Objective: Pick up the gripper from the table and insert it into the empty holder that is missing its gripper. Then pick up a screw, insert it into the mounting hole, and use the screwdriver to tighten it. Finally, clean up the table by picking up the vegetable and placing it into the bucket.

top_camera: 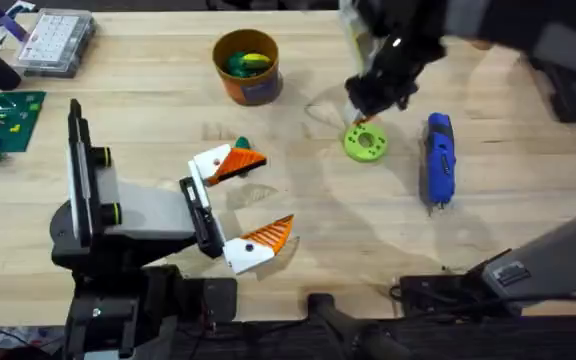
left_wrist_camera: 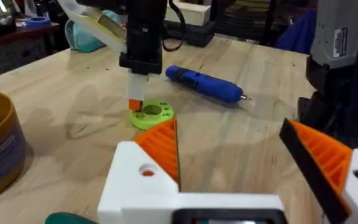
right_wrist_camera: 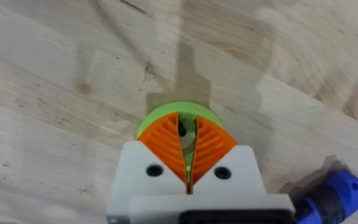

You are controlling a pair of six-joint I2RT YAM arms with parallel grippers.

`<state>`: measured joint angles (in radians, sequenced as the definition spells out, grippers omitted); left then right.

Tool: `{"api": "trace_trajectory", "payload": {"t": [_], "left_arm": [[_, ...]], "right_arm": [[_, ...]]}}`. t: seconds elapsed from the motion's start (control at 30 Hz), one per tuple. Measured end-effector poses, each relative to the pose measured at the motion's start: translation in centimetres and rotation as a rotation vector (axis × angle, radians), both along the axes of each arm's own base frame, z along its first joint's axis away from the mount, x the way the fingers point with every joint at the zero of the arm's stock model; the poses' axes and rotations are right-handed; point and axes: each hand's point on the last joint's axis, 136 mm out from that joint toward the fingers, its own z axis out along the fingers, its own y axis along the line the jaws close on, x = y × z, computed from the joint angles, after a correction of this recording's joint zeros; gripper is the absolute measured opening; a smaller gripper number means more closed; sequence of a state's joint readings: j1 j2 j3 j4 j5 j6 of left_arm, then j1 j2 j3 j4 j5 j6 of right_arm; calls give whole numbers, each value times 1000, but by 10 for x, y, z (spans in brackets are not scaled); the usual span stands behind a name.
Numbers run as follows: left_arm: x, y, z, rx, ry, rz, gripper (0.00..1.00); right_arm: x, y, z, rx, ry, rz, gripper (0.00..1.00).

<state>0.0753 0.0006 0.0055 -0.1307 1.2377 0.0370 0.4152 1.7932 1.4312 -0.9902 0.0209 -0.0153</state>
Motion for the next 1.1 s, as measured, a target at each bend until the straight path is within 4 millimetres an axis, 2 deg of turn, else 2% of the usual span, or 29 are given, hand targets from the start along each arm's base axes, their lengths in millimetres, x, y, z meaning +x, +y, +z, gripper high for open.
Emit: {"api": "trace_trajectory", "payload": {"t": [0.23,0.43,0.6,0.83,1.1], "left_arm": [[0,0,0,0,0,0,986],[0,0,0,0,0,0,986],[0,0,0,0,0,0,988],[0,0,0,0,0,0,988],[0,0,0,0,0,0,988]], "right_arm": [[-8,9,75,108,-117,18,6],[-31,25,114,137,-131,85,6],[-50,54,144,165,-156,182,6],[-80,97,171,221,-191,303,6],[-116,132,179,266,-177,404,6]]}}
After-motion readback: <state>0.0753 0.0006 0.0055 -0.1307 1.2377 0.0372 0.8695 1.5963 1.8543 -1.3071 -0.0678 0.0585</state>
